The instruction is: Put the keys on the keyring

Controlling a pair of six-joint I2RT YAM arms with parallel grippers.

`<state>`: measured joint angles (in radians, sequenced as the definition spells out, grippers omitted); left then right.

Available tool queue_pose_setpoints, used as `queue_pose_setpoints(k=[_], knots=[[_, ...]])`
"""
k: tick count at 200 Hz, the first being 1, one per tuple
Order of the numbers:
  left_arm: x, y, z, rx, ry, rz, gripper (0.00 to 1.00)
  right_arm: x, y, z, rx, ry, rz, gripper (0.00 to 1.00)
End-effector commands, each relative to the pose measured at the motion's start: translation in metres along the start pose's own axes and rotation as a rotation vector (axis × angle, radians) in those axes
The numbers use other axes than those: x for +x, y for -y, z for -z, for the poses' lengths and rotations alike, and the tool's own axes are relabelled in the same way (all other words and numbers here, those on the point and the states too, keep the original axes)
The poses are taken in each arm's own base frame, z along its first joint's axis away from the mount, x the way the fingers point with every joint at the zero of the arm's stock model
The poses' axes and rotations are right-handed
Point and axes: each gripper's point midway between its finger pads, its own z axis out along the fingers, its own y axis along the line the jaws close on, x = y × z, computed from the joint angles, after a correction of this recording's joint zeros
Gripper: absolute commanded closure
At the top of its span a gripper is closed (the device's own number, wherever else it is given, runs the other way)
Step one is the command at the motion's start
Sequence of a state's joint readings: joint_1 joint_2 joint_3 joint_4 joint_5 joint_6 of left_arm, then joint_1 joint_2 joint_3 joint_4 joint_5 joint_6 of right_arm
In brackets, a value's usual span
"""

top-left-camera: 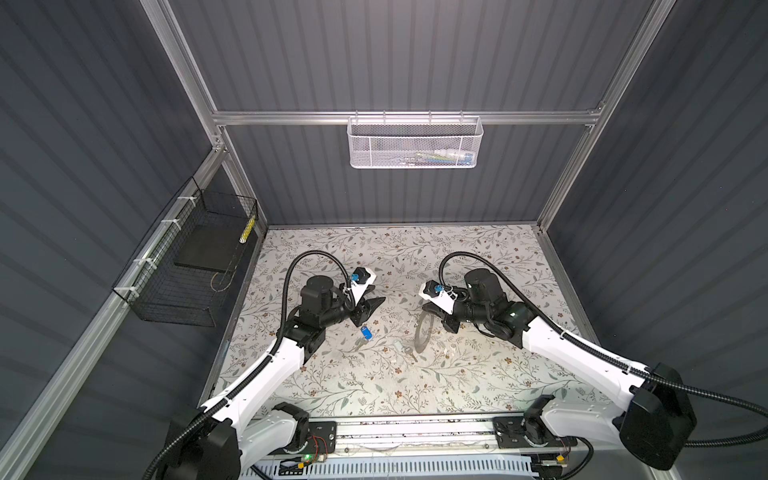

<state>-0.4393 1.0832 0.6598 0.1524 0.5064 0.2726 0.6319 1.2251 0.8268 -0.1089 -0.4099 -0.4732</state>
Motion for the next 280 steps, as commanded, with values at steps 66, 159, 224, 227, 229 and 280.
queue_pose_setpoints(k=[66, 159, 224, 227, 229, 280], knots=[[-0.021, 0.058, 0.0, 0.273, 0.105, -0.287, 0.6, -0.04, -0.018, 0.017, -0.054, 0.298, 0.164, 1.0], [-0.018, 0.091, -0.008, 0.403, 0.076, -0.322, 0.65, -0.054, -0.038, 0.024, -0.166, 0.446, 0.138, 1.0], [-0.019, 0.091, -0.016, 0.388, 0.075, -0.299, 0.71, -0.055, -0.045, 0.024, -0.216, 0.46, 0.123, 1.0], [-0.021, 0.091, -0.016, 0.387, 0.078, -0.3, 0.71, -0.055, -0.045, 0.024, -0.216, 0.461, 0.122, 1.0], [-0.02, 0.091, -0.016, 0.389, 0.077, -0.299, 0.71, -0.055, -0.045, 0.024, -0.217, 0.46, 0.121, 1.0], [-0.024, 0.095, -0.018, 0.396, 0.093, -0.289, 0.71, -0.054, -0.047, 0.024, -0.229, 0.464, 0.122, 1.0]])
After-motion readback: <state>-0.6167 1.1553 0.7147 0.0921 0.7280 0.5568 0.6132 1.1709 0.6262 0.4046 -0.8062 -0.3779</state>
